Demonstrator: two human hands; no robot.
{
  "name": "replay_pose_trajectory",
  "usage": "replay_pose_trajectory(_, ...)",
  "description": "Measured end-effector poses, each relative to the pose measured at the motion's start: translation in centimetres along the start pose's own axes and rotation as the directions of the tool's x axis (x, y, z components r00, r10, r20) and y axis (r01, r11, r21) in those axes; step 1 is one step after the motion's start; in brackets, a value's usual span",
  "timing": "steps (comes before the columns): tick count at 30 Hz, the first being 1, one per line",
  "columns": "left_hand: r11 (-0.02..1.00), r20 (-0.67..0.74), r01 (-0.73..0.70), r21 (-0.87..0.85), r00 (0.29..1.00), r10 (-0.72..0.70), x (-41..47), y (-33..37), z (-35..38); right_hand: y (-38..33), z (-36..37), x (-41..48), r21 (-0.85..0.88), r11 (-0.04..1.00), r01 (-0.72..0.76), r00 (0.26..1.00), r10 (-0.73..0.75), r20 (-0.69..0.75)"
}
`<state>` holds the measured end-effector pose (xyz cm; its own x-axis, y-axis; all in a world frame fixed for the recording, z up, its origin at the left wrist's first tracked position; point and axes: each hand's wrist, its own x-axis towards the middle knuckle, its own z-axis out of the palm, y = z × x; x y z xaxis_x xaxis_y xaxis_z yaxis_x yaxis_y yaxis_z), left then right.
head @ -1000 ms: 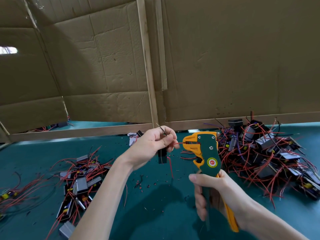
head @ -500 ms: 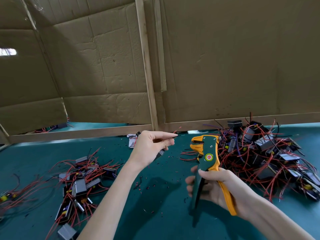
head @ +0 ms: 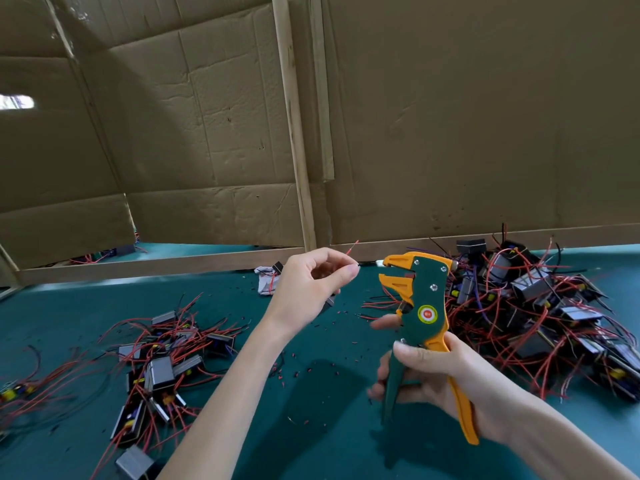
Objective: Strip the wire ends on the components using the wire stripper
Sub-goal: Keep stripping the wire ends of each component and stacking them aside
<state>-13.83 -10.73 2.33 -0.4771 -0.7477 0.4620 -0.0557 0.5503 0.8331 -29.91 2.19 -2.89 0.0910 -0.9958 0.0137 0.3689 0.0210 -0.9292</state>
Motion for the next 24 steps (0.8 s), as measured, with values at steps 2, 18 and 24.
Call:
replay_pose_trajectory(2,1.0,0.003,-0.009,-0.006,1.0,0.009,-0.1,0.2,0.1,0.0,0.0,0.0,-0.031,0.999,-0.004,1.0,0.004,-0.014)
replay_pose_trajectory(18,0.999,0.098,0.005,-0.035,0.995,-0.002,-0.4,1.3,0.3,0.3,-0.5,0.1,-0.044,0.998,-0.049,0.998,0.051,0.042)
replay_pose_trajectory(24,1.0,0.151,0.019,-0.006,0.988,-0.018,-0.5,1.4,0.8,0.1,-0.6,0.2,-0.092,0.994,-0.056,0.996,0.062,0.059)
